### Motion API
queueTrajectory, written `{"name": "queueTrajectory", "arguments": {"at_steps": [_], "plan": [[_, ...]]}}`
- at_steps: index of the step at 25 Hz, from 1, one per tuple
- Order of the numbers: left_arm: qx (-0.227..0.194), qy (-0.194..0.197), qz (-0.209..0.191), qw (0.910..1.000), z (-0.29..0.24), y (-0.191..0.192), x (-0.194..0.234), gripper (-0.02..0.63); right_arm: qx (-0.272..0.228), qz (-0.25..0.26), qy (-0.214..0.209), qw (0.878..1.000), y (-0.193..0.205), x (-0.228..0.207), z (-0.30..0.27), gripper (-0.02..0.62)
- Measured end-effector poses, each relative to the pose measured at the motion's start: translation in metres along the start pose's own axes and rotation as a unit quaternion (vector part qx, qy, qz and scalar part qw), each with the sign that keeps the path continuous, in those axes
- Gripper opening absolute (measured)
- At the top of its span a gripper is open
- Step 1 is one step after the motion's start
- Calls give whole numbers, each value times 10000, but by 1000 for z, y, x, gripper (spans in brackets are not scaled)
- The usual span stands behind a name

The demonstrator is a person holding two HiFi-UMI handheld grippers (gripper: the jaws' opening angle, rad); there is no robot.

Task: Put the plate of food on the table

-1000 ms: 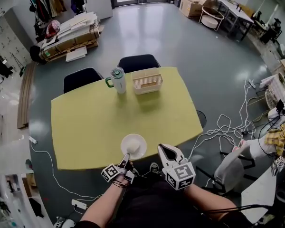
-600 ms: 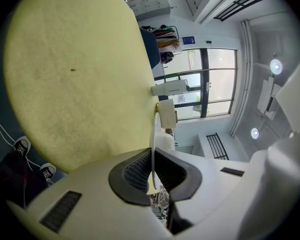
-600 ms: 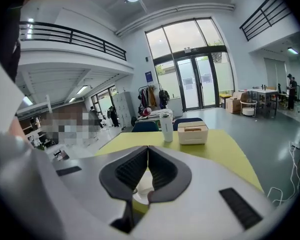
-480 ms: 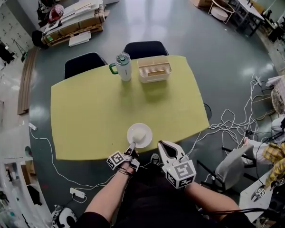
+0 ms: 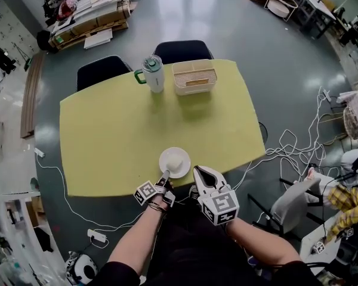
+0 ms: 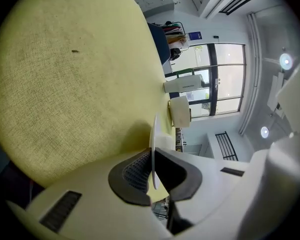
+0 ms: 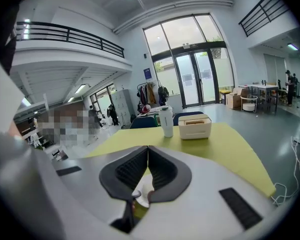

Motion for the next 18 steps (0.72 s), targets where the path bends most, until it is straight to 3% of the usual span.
{"name": "queueTrajectory", "arguments": {"at_steps": [7, 13, 15, 18], "plan": [[-108, -154, 29, 9998, -5, -6, 10, 17, 97, -134, -38, 9999, 8, -4, -11, 12], [-326, -724, -23, 9968, -6, -6, 14, 28, 176, -214, -19, 9996, 15, -4, -10, 12], [-403, -822, -243, 9955, -6, -4, 10, 79, 167, -228, -37, 9996, 14, -3, -9, 12], [-456, -1023, -832, 9902, -6, -3, 5, 98, 163, -237, -83, 9996, 14, 0, -8, 12]]}}
Point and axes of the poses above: the fingertips, and each gripper's own axes: z backward along the fingers, x to its left, y out of its underside, the point moved 4 cm from there along z, backward along the fingers, and after that the axes turned 15 degrees about z, right-handed, at the moved point
